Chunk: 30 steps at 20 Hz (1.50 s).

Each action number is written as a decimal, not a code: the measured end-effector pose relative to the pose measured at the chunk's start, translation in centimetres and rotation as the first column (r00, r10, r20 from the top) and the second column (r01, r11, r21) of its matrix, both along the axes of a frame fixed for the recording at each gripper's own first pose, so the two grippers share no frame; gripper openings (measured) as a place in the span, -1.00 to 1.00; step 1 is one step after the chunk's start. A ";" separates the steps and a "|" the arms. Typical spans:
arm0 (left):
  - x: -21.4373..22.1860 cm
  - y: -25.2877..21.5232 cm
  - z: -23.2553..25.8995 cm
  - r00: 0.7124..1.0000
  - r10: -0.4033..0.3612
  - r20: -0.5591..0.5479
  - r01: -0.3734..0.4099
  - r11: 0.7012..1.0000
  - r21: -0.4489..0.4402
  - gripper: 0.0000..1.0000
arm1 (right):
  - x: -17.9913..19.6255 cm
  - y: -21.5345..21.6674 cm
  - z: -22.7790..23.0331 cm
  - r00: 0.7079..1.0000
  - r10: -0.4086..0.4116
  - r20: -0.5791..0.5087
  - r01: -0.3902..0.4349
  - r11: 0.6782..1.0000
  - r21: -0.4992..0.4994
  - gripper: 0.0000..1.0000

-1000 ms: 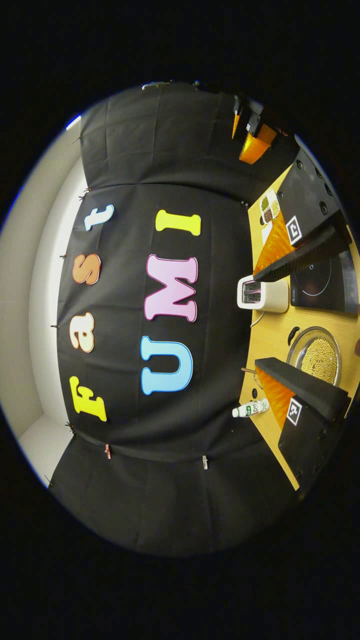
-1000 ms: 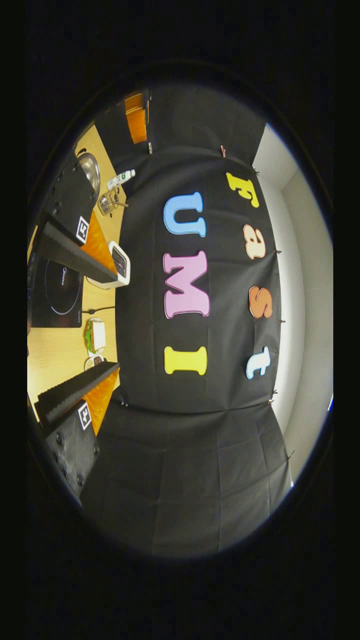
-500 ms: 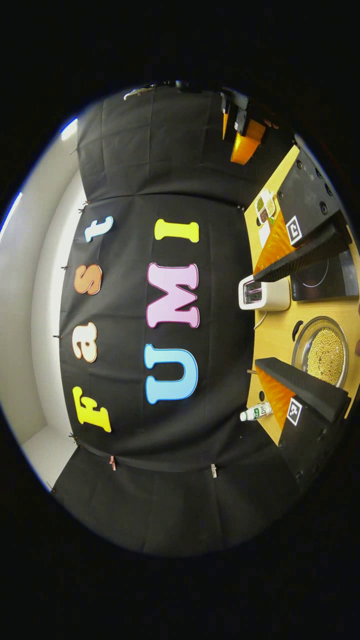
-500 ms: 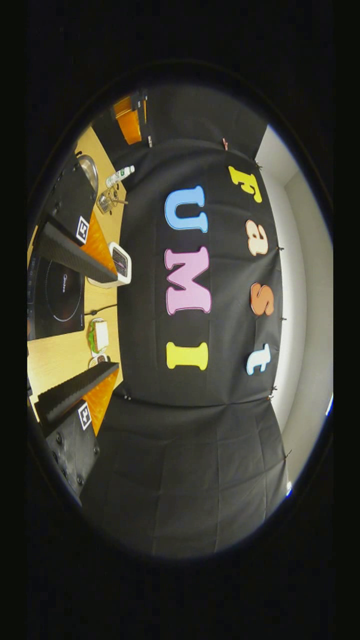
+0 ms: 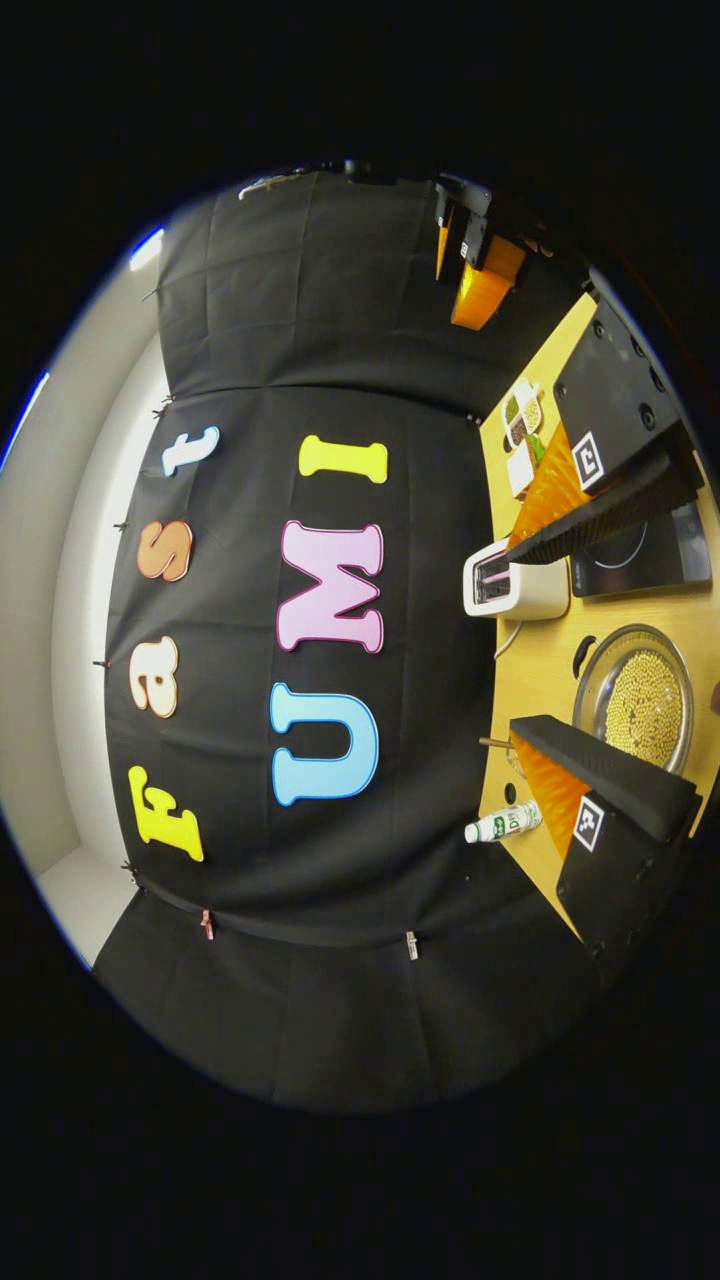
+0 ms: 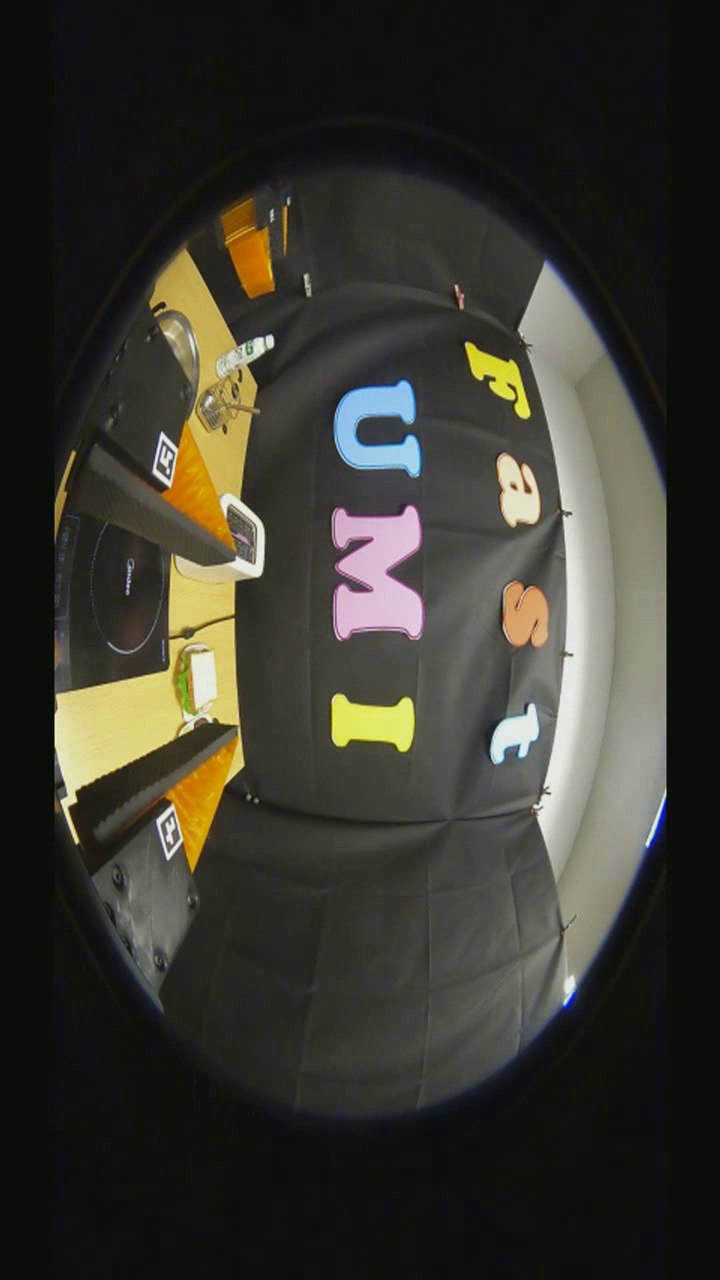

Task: First push the handle of the pot to place it horizontally, then grasp the pot with both hands and set it on the induction cooktop.

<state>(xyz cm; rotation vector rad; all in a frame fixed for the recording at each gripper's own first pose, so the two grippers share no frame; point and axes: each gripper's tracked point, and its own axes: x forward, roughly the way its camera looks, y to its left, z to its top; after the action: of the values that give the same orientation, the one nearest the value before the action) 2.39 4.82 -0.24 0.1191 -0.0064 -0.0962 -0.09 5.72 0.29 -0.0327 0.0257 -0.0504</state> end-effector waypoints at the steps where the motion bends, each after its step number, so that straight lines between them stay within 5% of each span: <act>1: 0.1 0.4 -0.3 1.000 0.006 -0.009 -0.006 1.000 -0.003 0.91 | 0.0 0.2 -0.1 1.000 0.001 -0.003 -0.002 1.000 -0.003 0.96; 4: 0.2 1.5 -1.6 0.998 0.012 -0.066 -0.013 1.000 -0.012 0.84 | -0.1 1.1 -0.1 1.000 0.010 0.004 -0.009 1.000 -0.016 0.96; 6: -0.2 2.2 -2.5 0.995 0.005 -0.104 -0.007 1.000 -0.021 0.65 | 0.0 1.8 -0.6 1.000 0.022 -0.001 -0.022 1.000 -0.022 0.97; 7: -0.4 2.6 -2.8 0.993 0.004 -0.116 -0.007 1.000 -0.022 0.39 | -0.1 2.2 -1.0 1.000 0.030 -0.008 -0.030 0.999 -0.023 0.97; 21: -2.7 8.9 -10.1 0.937 0.029 -0.347 -0.027 1.000 0.008 -0.87 | -1.7 6.8 -2.8 0.993 0.105 -0.047 -0.107 0.994 -0.039 0.95; 30: -4.5 14.3 -15.6 0.867 0.029 -0.498 -0.042 0.999 -0.015 -0.90 | -2.7 8.4 -3.7 0.992 0.095 -0.083 -0.098 0.995 -0.036 0.95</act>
<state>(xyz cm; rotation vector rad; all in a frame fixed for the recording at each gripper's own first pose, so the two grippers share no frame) -2.13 19.07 -15.86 0.0659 0.5143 -0.0882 -2.76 14.08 -3.39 -0.0755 0.1041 0.0474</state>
